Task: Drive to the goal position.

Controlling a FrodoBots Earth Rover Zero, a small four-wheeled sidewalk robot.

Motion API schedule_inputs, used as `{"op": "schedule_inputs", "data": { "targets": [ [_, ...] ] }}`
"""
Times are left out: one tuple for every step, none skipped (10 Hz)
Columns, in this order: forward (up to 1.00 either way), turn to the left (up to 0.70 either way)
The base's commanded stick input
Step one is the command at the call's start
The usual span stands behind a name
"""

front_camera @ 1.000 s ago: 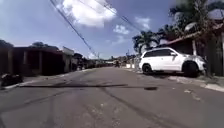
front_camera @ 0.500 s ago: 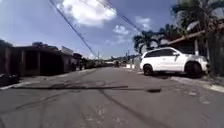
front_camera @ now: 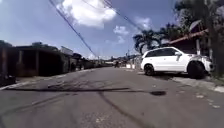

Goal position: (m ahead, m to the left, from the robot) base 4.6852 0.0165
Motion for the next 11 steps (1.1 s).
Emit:
{"op": "schedule_inputs", "data": {
  "targets": [
    [0.45, 0.00],
    [0.45, 0.00],
    [0.45, 0.00],
    [0.45, 0.00],
    [0.45, 0.00],
    [0.45, 0.00],
    [0.45, 0.00],
    [0.45, 0.00],
    [0.45, 0.00],
    [0.45, 0.00],
    [0.45, 0.00]
  ]
}}
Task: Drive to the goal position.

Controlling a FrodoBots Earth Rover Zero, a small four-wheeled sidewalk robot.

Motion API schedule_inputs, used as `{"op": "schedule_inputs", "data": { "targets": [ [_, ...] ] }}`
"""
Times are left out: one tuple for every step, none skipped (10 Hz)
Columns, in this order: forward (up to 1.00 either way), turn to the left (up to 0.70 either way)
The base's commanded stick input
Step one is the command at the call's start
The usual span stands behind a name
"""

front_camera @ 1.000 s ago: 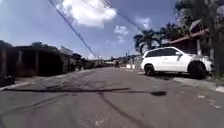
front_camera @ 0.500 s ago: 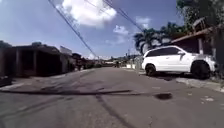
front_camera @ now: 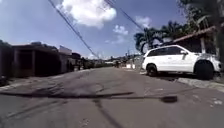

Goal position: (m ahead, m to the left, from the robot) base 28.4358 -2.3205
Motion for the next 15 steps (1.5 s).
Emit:
{"op": "schedule_inputs", "data": {
  "targets": [
    [0.45, 0.00],
    [0.45, 0.00],
    [0.45, 0.00],
    [0.45, 0.00],
    [0.45, 0.00],
    [0.45, 0.00],
    [0.45, 0.00],
    [0.45, 0.00],
    [0.45, 0.00],
    [0.45, 0.00],
    [0.45, 0.00],
    [0.45, 0.00],
    [0.45, 0.00],
    [0.45, 0.00],
    [0.45, 0.00]
  ]
}}
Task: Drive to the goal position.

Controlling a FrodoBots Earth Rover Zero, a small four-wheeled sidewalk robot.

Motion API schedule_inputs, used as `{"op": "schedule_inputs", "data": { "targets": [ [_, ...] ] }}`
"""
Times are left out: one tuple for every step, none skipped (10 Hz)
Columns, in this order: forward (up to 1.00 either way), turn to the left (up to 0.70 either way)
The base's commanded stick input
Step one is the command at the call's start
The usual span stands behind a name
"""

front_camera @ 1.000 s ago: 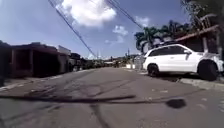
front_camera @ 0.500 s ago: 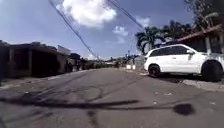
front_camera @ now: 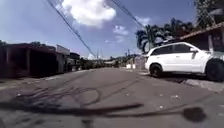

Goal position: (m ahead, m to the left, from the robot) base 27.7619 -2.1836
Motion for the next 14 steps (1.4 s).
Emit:
{"op": "schedule_inputs", "data": {
  "targets": [
    [0.45, 0.00],
    [0.45, 0.00],
    [0.45, 0.00],
    [0.45, 0.00],
    [0.45, 0.00],
    [0.45, 0.00],
    [0.45, 0.00],
    [0.45, 0.00],
    [0.45, 0.00],
    [0.45, 0.00],
    [0.45, 0.00],
    [0.45, 0.00],
    [0.45, 0.00],
    [0.45, 0.00]
  ]
}}
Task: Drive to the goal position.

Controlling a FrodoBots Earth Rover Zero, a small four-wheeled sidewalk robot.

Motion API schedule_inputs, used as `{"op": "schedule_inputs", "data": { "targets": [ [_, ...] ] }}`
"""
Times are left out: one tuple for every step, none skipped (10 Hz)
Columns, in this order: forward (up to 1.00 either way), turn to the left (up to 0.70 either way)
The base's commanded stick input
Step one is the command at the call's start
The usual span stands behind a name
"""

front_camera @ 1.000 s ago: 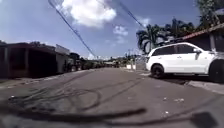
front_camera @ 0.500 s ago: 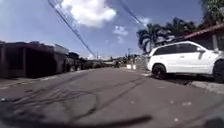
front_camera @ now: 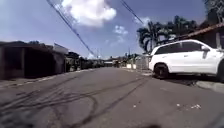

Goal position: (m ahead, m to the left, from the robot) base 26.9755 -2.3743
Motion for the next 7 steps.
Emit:
{"op": "schedule_inputs", "data": {
  "targets": [
    [0.45, 0.00],
    [0.45, 0.00],
    [0.45, 0.00],
    [0.45, 0.00],
    [0.45, 0.00],
    [0.45, 0.00],
    [0.45, 0.00]
  ]
}}
